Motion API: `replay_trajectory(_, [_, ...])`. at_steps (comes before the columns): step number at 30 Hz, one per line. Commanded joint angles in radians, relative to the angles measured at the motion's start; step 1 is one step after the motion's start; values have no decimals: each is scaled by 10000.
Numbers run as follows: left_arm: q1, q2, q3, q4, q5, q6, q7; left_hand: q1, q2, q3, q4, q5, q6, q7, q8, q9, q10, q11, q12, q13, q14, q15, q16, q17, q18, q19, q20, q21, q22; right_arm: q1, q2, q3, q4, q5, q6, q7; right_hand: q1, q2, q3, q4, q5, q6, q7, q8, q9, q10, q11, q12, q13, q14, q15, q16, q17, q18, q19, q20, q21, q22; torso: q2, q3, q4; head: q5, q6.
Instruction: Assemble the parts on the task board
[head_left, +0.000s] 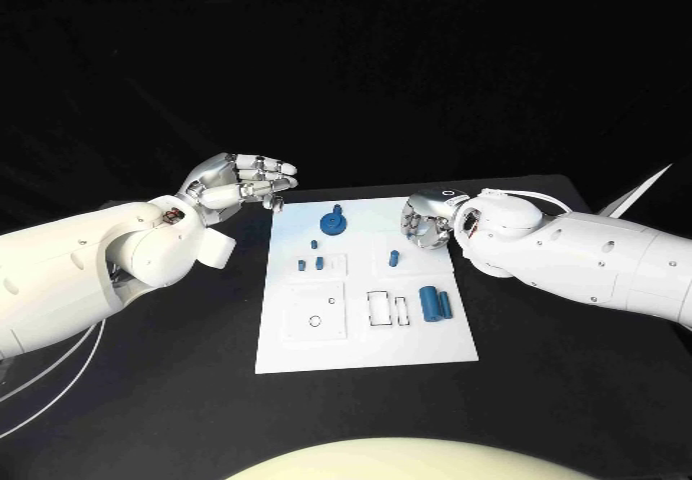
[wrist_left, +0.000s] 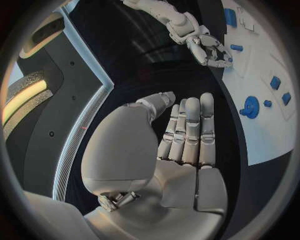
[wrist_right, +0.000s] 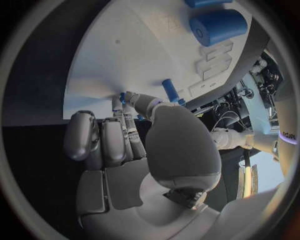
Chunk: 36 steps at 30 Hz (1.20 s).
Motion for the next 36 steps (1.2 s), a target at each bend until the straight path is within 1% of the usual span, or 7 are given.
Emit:
replay_trajectory(1, [4,10,10,28,13,-1,-1,-82,219,-98,-29,-47,-80,86,117,163,-176,57,130,124,-95,6,-130,-105,-26,-94,-5,-126,-114,-112,18,-51,83,-142,151,-108,81,333,314,-163,-70,263,-16,213,205,707,-262,219,414,562,-111,160,154,-267,271,-43,252,220,-6,-6,15,-25,-29])
replay_trajectory(6, [4,5,10,29,13,-12,-8,-82,219,-98,-29,-47,-80,86,117,163,-176,57,130,124,-95,6,-130,-105,-26,-94,-5,-126,-114,-150,0,-51,126,-412,263,-349,133,383,394,-282,-61,300,-37,261,268,807,-290,205,458,560,-139,191,142,-294,318,-75,381,348,-12,-11,2,-5,-47])
replay_trajectory(10, [4,-2,10,36,11,-22,-11,-71,223,-98,-36,-46,-91,90,118,163,-188,60,132,124,-96,8,-135,-106,-25,-92,-3,-132,-119,-174,-17,-52,177,-689,287,-544,135,386,420,-322,-56,326,-47,283,292,850,-300,201,475,558,-148,193,124,-304,335,-85,427,394,-10,-2,-6,-4,-61])
replay_trajectory(24, [4,-5,10,62,-74,-44,-25,-61,226,-116,-44,-45,-167,119,111,157,-265,87,131,122,-105,27,-156,-110,-26,-88,10,-157,-140,-262,-47,-56,565,-1572,61,-1052,61,324,429,-392,-89,395,-66,331,348,932,-320,175,510,561,-166,229,117,-323,368,-102,520,488,-9,-7,-6,-15,-102])
replay_trajectory(27, [4,-9,10,68,-108,-51,-26,-59,228,-118,-45,-45,-176,122,110,156,-274,90,131,122,-106,29,-158,-111,-26,-87,12,-160,-142,-303,-58,-58,643,-1646,-66,-1123,-10,293,402,-389,-118,411,-71,344,369,952,-324,156,521,563,-168,250,123,-329,375,-105,544,516,-9,1,-12,-19,-92])
replay_trajectory(31, [4,-19,10,84,-129,-55,-28,-56,229,-119,-47,-44,-188,127,109,155,-287,94,131,122,-109,32,-162,-111,-26,-87,14,-164,-146,-354,-69,-59,708,-1679,-307,-1172,-108,282,353,-360,-175,444,-82,371,402,987,-335,135,537,563,-174,266,113,-333,381,-108,566,543,-3,1,-9,-20,-84])
replay_trajectory(36, [4,-27,10,103,-142,-57,-31,-49,232,-119,-51,-42,-198,130,109,154,-297,98,132,122,-110,34,-165,-112,-26,-86,16,-167,-148,-390,-82,-60,781,-1566,-863,-1206,-235,314,279,-303,-239,510,-120,435,472,1086,-372,121,574,568,-196,303,108,-360,437,-120,681,658,10,2,-2,-19,-80])
